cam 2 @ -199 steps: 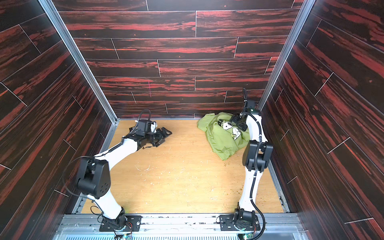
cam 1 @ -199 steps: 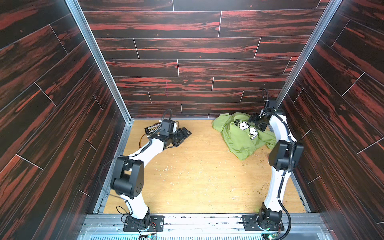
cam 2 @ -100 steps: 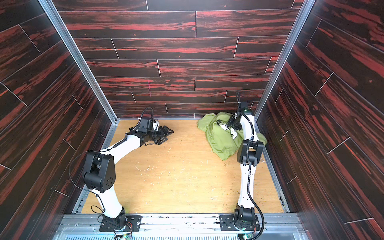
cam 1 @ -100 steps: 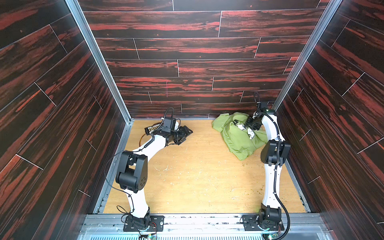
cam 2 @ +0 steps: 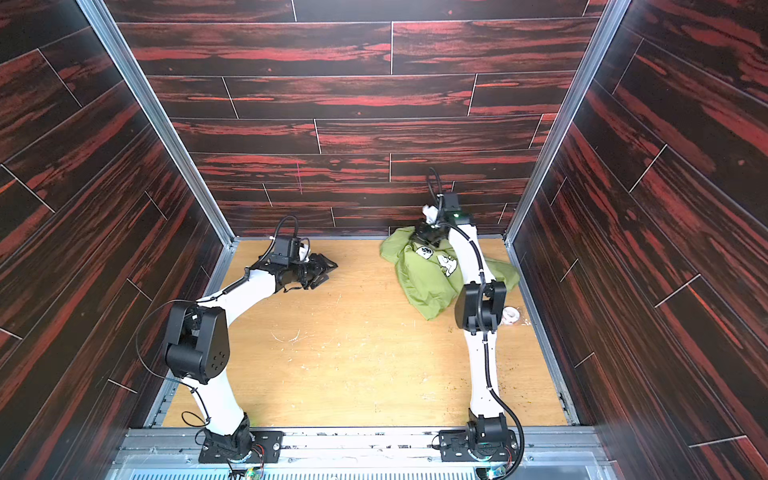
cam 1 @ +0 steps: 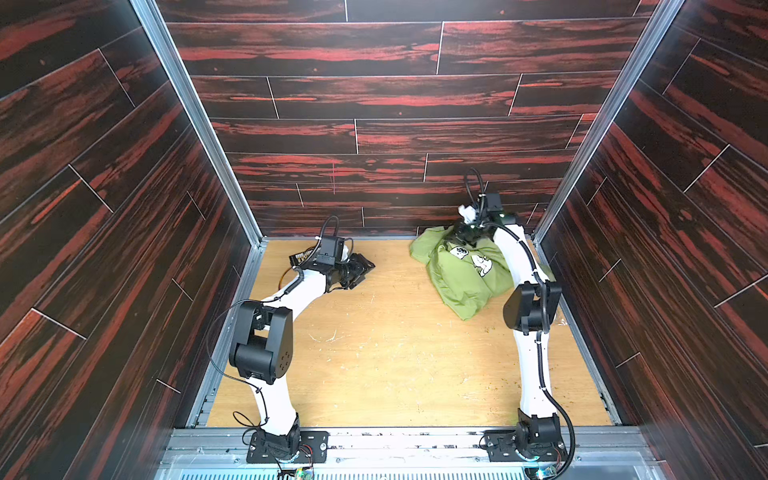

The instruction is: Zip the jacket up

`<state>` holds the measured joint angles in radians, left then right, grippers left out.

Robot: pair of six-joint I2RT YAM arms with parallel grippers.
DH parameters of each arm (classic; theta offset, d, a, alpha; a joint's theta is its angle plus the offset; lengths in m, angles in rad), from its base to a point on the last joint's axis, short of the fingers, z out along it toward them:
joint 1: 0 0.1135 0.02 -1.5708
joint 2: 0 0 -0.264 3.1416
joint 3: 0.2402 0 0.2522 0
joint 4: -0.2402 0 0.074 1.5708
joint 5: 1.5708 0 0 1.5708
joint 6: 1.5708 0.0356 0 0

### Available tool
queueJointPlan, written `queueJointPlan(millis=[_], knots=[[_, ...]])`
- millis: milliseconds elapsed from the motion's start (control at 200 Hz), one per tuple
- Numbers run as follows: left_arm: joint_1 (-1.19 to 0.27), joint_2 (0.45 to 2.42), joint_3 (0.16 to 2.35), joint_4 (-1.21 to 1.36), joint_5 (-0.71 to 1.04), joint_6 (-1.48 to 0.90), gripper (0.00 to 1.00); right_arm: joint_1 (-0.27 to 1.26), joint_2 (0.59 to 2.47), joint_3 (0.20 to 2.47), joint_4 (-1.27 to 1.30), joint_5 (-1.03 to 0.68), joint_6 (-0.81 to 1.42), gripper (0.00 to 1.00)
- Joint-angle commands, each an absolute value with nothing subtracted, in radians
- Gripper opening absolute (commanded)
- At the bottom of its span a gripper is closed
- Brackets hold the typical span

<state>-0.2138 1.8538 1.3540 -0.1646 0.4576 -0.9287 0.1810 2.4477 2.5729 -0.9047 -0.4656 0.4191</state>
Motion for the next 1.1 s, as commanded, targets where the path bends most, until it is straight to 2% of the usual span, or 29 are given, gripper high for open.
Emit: queueJointPlan(millis=[0, 115, 190, 200, 250, 291, 336, 371, 446, 626, 646, 656, 671, 852, 947, 1017, 1072, 1097], knots=[[-0.19, 1.767, 1.329, -0.179, 0.431, -0.93, 0.58, 0.246, 2.272, 2.546, -0.932, -0.546, 0.364, 0.0], [-0.178, 1.743, 1.309, -0.199, 0.419, -0.922, 0.59, 0.302, 2.174, 2.453, -0.936, -0.544, 0.337, 0.0], [-0.173, 1.713, 1.301, -0.222, 0.418, -0.915, 0.63, 0.322, 2.099, 2.363, -0.924, -0.475, 0.331, 0.0], [-0.173, 1.711, 1.3, -0.224, 0.417, -0.913, 0.64, 0.322, 2.089, 2.346, -0.921, -0.466, 0.333, 0.02], [-0.174, 1.694, 1.289, -0.23, 0.416, -0.911, 0.67, 0.317, 2.046, 2.278, -0.912, -0.379, 0.347, 0.26], [-0.173, 1.679, 1.277, -0.235, 0.415, -0.908, 0.7, 0.309, 2.025, 2.243, -0.928, -0.269, 0.35, 0.51], [-0.175, 1.658, 1.256, -0.24, 0.409, -0.906, 0.72, 0.299, 2.023, 2.228, -0.953, -0.187, 0.349, 0.64], [-0.176, 1.641, 1.238, -0.243, 0.407, -0.904, 0.74, 0.288, 2.033, 2.228, -0.98, -0.132, 0.342, 0.71], [-0.178, 1.606, 1.2, -0.246, 0.405, -0.902, 0.76, 0.27, 2.069, 2.236, -1.015, -0.056, 0.317, 0.77], [-0.18, 1.512, 1.109, -0.28, 0.379, -0.882, 0.84, 0.252, 2.236, 2.352, -1.081, 0.077, 0.273, 0.8], [-0.179, 1.503, 1.102, -0.286, 0.376, -0.879, 0.89, 0.252, 2.252, 2.37, -1.088, 0.083, 0.272, 0.8], [-0.179, 1.498, 1.098, -0.289, 0.376, -0.877, 0.97, 0.252, 2.266, 2.38, -1.091, 0.086, 0.271, 0.8], [-0.179, 1.492, 1.093, -0.294, 0.372, -0.874, 0.99, 0.251, 2.286, 2.401, -1.1, 0.089, 0.271, 0.8], [-0.18, 1.451, 1.063, -0.346, 0.39, -0.843, 1.0, 0.244, 2.531, 2.719, -1.213, 0.171, 0.289, 0.81], [-0.18, 1.444, 1.06, -0.363, 0.402, -0.831, 1.0, 0.236, 2.583, 2.736, -1.201, 0.177, 0.306, 0.8], [-0.18, 1.439, 1.059, -0.365, 0.403, -0.83, 0.99, 0.237, 2.588, 2.686, -1.151, 0.148, 0.312, 0.69], [-0.178, 1.439, 1.062, -0.366, 0.404, -0.828, 1.0, 0.237, 2.588, 2.667, -1.126, 0.118, 0.323, 0.49], [-0.178, 1.44, 1.063, -0.367, 0.405, -0.828, 1.0, 0.238, 2.587, 2.672, -1.12, 0.101, 0.33, 0.37]])
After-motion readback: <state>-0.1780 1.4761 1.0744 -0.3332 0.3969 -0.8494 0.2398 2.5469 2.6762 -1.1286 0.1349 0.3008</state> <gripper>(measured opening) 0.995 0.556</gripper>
